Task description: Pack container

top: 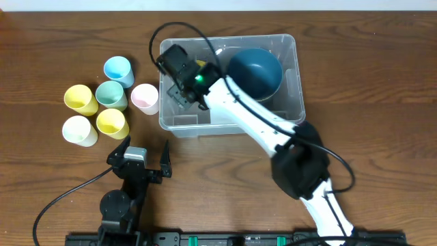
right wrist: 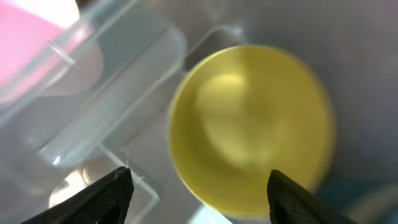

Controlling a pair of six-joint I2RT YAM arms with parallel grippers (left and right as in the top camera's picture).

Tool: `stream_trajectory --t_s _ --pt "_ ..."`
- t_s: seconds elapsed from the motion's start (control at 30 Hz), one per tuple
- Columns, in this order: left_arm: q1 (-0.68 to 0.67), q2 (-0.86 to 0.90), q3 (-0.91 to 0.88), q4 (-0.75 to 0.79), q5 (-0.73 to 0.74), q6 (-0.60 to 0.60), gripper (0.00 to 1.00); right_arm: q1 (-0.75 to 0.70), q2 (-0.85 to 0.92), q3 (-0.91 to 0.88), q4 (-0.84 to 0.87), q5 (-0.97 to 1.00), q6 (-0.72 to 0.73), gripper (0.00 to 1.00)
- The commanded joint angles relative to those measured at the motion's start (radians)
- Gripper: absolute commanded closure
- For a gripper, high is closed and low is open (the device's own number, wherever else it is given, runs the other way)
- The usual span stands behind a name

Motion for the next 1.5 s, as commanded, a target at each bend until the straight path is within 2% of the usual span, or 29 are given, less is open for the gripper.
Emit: stream_trajectory --t_s 0.0,0.1,0.2,0.33,0.47,0.57,0.67,0.9,1.1,1.23,1.33,1.47 --pt "0.005 -0.006 -0.016 -0.036 0.008 0.002 0.02 -0.04 -0.151 0.014 -0.02 0.033 0.002 0.29" --pt "0.005 -0.006 -0.016 -0.036 0.008 0.002 0.02 -0.081 -0.217 0.014 -0.047 0.034 0.031 0.28" --pt "0.005 -0.006 -0.016 -0.036 0.008 0.002 0.02 -0.148 -0.271 0.013 -0.063 0.071 0.076 0.21" --pt "0.005 -0.006 -0.016 -0.036 0.008 0.002 0.02 -0.29 -0.308 0.013 -0.105 0.075 0.122 0.18" --pt "0.005 -0.006 -0.016 -0.036 0.005 0.003 0.02 -0.46 -0.299 0.012 -0.144 0.074 0.233 0.12" --pt "0.005 -0.006 -0.016 -0.04 -0.077 0.022 0.02 -0.586 -0.283 0.012 -0.173 0.064 0.343 0.05" --pt "0.005 -0.006 -0.016 -0.043 -0.091 0.028 0.02 -0.698 -0.264 0.011 -0.198 0.005 0.393 0.01" --pt "0.005 -0.006 -0.016 -0.043 -0.09 0.04 0.02 -0.886 -0.195 0.011 -0.254 -0.047 0.453 0.01" --pt "0.005 -0.006 -0.016 -0.043 -0.09 0.04 0.02 -0.952 -0.141 0.011 -0.296 -0.15 0.452 0.01" --pt "0.005 -0.006 -0.009 0.015 -0.063 0.008 0.02 -0.953 -0.134 0.011 -0.308 -0.17 0.452 0.01" --pt "0.005 -0.006 0.047 -0.071 -0.063 -0.035 0.02 -0.953 -0.134 0.011 -0.308 -0.17 0.452 0.01" --pt "0.005 0.0 0.211 -0.288 -0.063 -0.149 0.02 -0.953 -0.134 0.011 -0.308 -0.17 0.452 0.01"
